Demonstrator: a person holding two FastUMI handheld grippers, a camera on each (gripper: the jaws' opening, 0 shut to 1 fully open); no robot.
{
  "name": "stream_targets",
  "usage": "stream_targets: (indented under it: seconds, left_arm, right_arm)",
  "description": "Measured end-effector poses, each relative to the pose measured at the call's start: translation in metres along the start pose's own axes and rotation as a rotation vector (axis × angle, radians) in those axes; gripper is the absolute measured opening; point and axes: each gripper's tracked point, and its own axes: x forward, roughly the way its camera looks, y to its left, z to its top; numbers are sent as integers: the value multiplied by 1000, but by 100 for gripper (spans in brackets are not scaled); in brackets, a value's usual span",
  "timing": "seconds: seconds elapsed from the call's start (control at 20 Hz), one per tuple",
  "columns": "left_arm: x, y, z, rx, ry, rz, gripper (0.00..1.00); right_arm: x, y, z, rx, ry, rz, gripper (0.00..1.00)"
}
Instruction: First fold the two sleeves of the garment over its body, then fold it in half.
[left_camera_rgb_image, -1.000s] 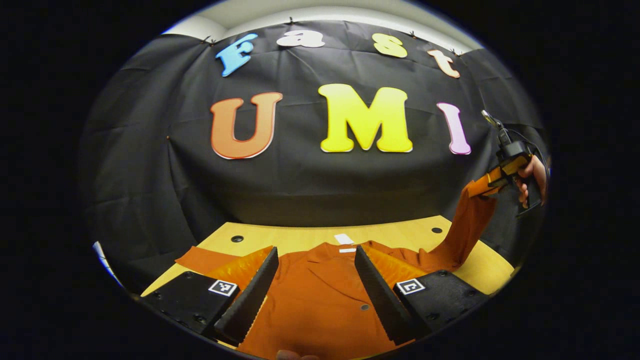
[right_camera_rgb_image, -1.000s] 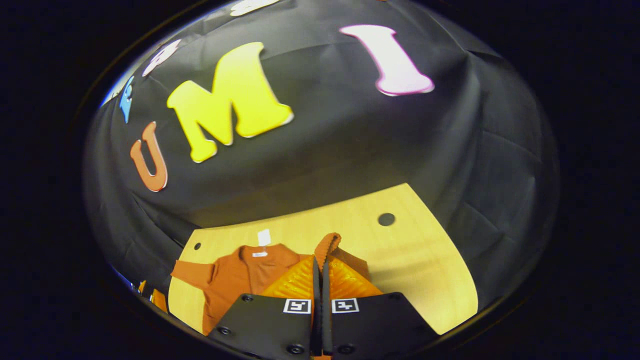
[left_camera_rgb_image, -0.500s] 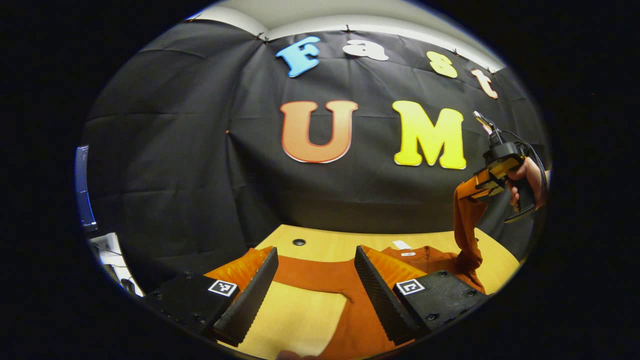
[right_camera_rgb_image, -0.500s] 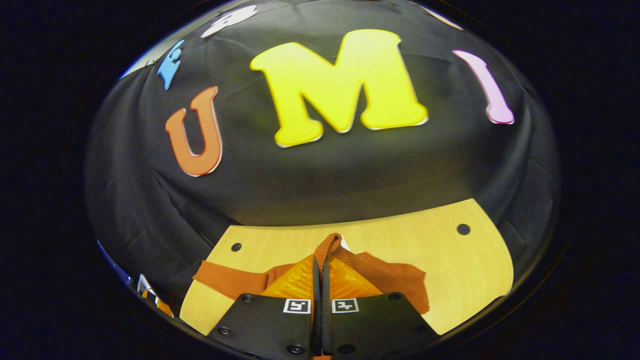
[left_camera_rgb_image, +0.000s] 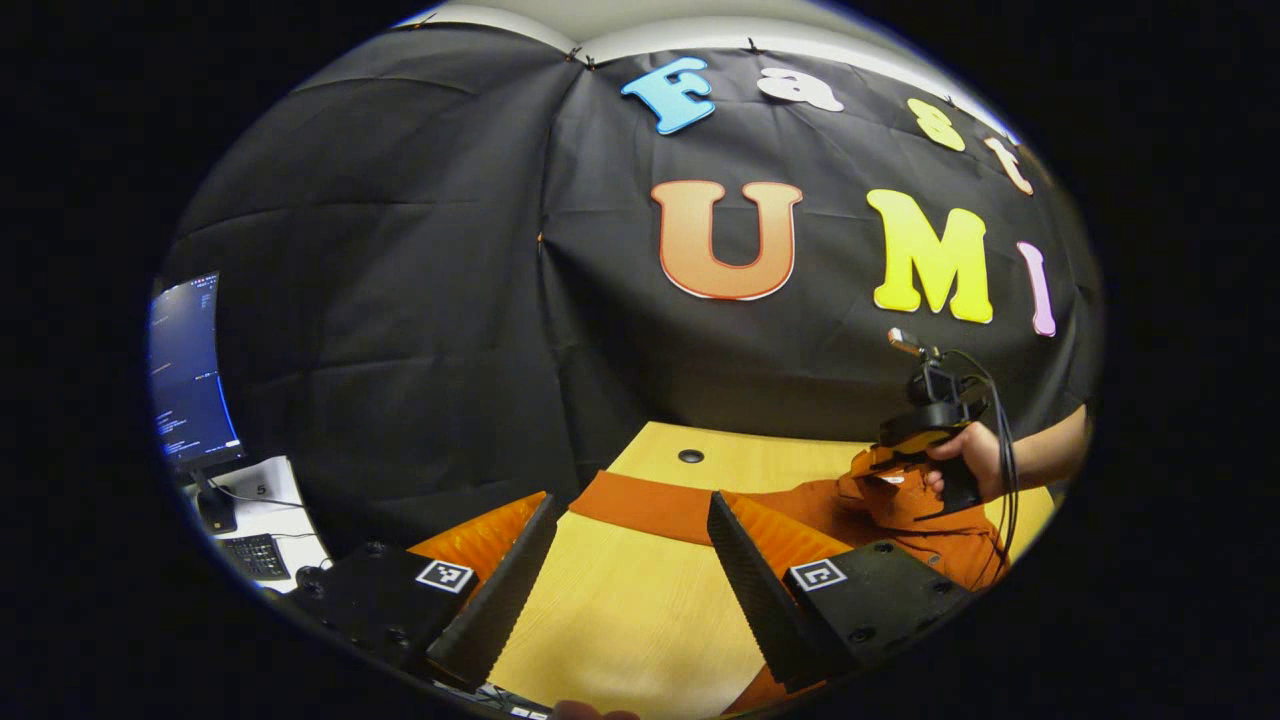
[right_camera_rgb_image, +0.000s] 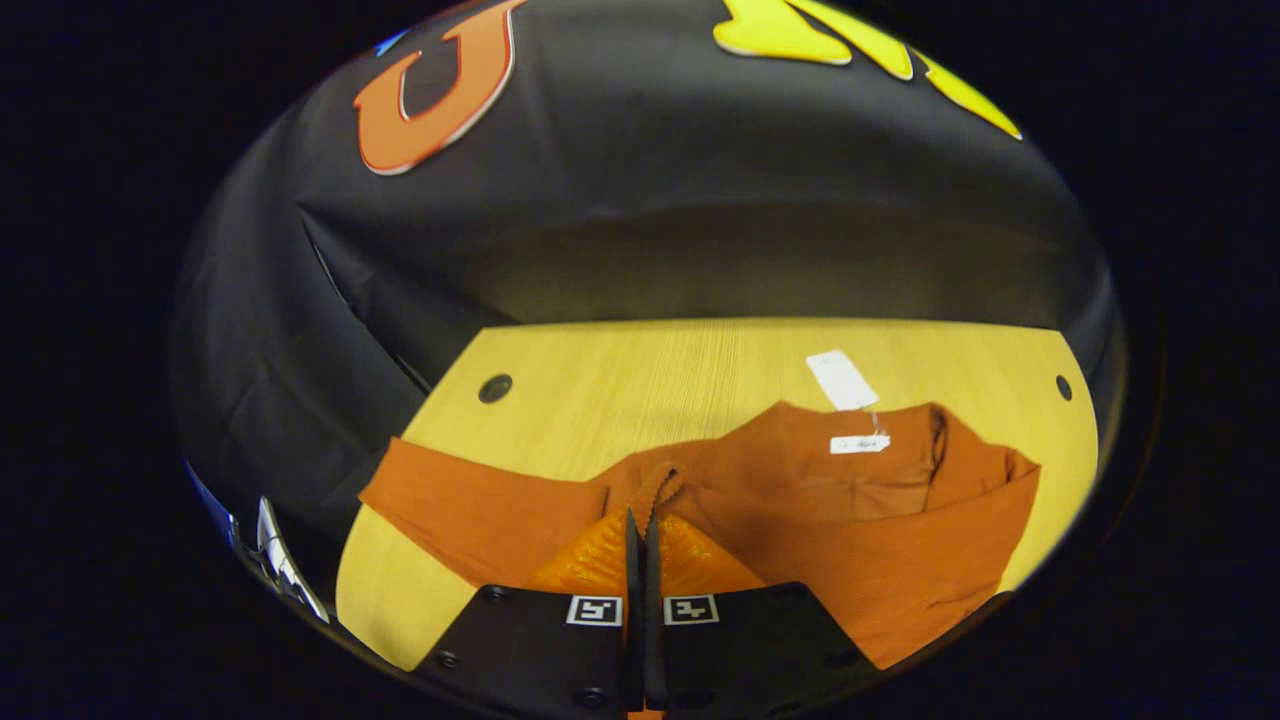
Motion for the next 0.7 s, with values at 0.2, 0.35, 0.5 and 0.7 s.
stream_targets:
  seconds: [0.2,0.35,0.5,0.7]
  left_arm:
    - [-2,9,-11,-22,33,25,99]
    - [0,8,-9,-26,36,23,99]
    - [8,6,-2,-22,15,9,99]
    - [33,1,6,-35,5,-33,98]
  right_arm:
    - [37,0,-24,18,41,-40,4]
    - [40,16,-20,47,6,17,11]
    - [28,23,-11,-2,-29,46,32]
    - [-18,28,3,-53,-102,88,64]
